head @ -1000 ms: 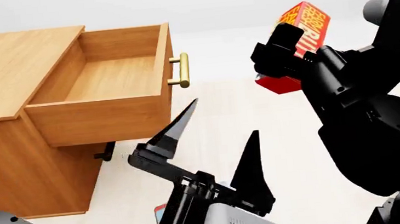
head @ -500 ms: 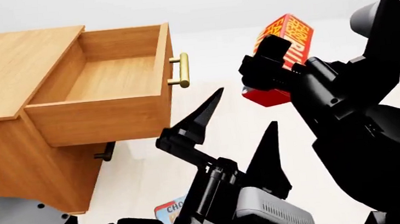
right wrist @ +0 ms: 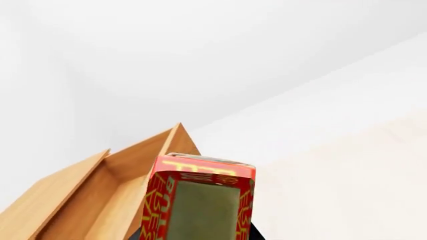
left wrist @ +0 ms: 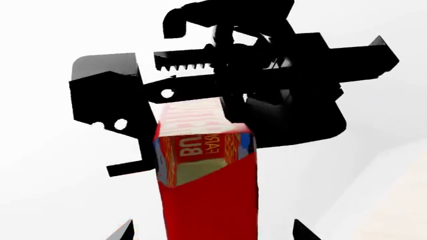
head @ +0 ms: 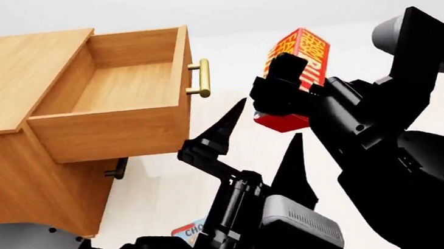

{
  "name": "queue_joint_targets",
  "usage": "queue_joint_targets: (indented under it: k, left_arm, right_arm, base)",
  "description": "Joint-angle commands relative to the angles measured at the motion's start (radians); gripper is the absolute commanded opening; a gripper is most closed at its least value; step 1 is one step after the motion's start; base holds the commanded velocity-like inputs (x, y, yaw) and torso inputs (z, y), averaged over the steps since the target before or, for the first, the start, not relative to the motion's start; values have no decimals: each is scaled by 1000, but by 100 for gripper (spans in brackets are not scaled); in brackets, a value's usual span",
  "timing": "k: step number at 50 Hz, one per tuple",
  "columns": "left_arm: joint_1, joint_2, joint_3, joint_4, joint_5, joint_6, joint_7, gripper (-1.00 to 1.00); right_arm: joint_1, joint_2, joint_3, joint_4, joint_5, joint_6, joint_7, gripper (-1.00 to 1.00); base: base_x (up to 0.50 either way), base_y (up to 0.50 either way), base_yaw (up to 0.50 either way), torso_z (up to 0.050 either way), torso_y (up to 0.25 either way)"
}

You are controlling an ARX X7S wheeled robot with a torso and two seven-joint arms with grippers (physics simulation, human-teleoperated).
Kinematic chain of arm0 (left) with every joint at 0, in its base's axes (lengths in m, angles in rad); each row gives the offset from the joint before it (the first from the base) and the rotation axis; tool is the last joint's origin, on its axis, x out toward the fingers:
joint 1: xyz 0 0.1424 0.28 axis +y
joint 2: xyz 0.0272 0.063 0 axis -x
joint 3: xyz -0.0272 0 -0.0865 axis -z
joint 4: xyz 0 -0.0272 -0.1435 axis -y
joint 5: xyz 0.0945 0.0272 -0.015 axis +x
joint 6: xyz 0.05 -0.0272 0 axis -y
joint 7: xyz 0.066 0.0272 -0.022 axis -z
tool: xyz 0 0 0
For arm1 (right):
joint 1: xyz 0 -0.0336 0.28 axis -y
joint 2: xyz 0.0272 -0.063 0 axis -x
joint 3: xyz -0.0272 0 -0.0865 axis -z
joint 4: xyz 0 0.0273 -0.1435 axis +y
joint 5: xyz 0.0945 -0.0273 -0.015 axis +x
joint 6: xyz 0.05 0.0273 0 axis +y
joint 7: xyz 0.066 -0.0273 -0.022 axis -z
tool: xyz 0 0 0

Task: Put the butter at the back in the top drawer of the cabinet and close it.

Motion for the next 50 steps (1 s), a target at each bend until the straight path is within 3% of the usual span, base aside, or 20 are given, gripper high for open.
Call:
queue_joint_targets:
  k: [1,21,22,43,44,50]
  left_arm:
    - [22,0,-6,-34,6,28,17,100]
    - [30,-3,-23,-35,6,32,28,100]
    - [31,-4,-23,-34,7,34,29,-100]
    - [44,-15,-22,-43,15,54,61,-100]
    - [43,-17,-24,-43,13,54,62,-100]
    - [36,-35,-42,-45,2,58,68,-100]
  right_arm:
    - [1,-6,-10,-20,16,-13,-6,-100]
    - [-33,-1,-30,-44,23,-34,-13,-100]
    - [-33,0,-31,-44,23,-35,-13,-100]
    - [-34,19,-41,-51,31,-56,-16,-100]
    - [-37,19,-38,-53,36,-60,-19,100]
    - [-37,39,-28,-74,66,-70,-16,100]
  base:
    - [0,0,0,0,10]
    - [0,0,0,0,1]
    - [0,0,0,0,0]
    - [0,0,0,0,1]
    - [0,0,0,0,0]
    - [0,0,0,0,0]
